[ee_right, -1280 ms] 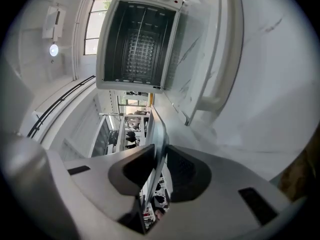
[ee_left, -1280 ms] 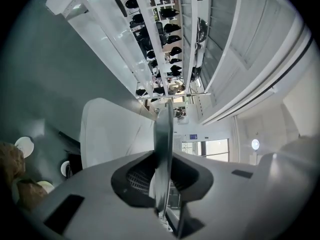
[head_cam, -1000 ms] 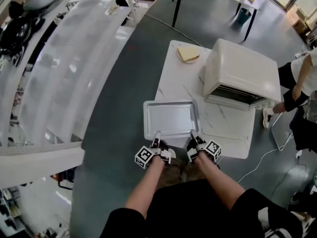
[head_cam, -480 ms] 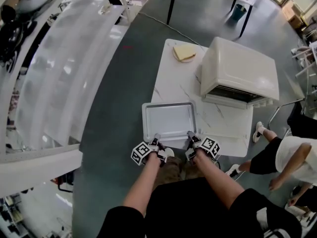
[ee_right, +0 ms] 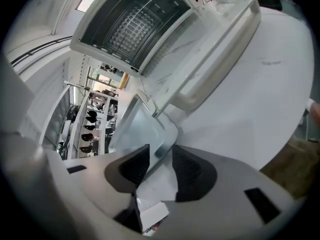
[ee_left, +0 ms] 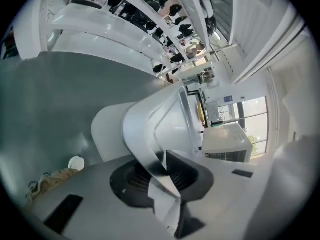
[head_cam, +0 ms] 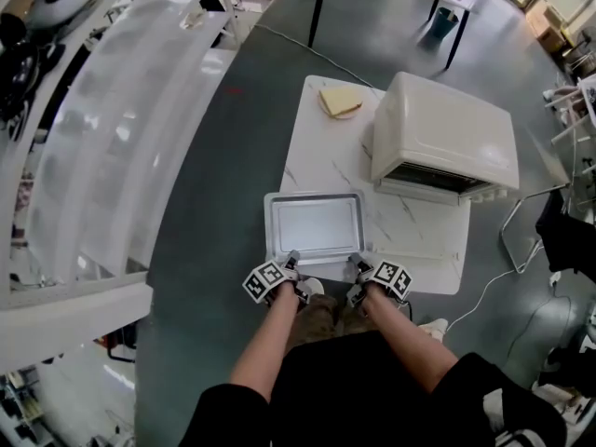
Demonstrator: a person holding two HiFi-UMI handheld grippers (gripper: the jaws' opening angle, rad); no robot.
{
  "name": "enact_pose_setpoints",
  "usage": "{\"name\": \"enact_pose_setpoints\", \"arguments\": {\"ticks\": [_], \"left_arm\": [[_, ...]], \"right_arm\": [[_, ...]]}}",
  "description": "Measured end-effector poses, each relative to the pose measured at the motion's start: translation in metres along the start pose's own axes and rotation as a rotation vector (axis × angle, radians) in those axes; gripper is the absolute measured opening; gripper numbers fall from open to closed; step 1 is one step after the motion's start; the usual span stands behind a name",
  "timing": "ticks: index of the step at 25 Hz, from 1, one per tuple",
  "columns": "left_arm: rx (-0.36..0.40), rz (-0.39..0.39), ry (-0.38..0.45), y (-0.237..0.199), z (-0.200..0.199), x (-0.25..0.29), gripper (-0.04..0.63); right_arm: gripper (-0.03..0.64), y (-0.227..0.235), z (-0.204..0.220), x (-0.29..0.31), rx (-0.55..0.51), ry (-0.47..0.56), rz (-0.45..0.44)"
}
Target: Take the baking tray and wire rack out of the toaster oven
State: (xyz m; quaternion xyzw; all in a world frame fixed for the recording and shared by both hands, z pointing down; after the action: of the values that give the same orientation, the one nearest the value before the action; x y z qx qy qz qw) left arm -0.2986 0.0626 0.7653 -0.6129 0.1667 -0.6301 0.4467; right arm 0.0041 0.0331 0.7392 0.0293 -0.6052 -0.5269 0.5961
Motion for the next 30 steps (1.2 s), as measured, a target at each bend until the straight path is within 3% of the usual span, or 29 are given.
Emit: {"name": "enact_pose_setpoints", "arguments": {"ticks": [4,15,25,28,30], "left_arm": [[0.103,-0.014,-0.049,0.008,-0.003,0.004,0.103],[0.218,-0.048,-0.174,0.019,-0.018,0.007,0.135],[0.258,-0.051,-0.268,0.022,-0.023,0.009,0.166],[0.318,-0.021,-0.312,0.030,-0.019,0.009,0.253],[0.344,-0.025,-0.316,0.032,-0.017,0.009,0.255]], "right_arm": [[0.132,0.001,0.001,0.002,-0.013,0.005,0.028],[0.133,-0.003,0.006,0.004,0.014,-0.017,0.044],[0.130,-0.002,0.011,0.001,0.061,-0.001,0.042],[0.127,-0.005,0.010,-0.002,0.072,0.018,0.040],[0.126,-0.006,0.008,-0.002,0.083,0.020,0.041]]}}
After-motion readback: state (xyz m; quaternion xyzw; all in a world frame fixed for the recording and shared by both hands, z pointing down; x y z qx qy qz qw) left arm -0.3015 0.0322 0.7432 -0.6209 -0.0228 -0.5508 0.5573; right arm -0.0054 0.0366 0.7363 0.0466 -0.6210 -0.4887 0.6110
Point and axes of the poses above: the fingertips, and each gripper's own axes: x forward along the fingers, y to its right, z out of its underside, the point moved 10 cm from there along -x, backward along the fingers, and after that the axes turned 15 degrees about y, right-handed, at the moved point
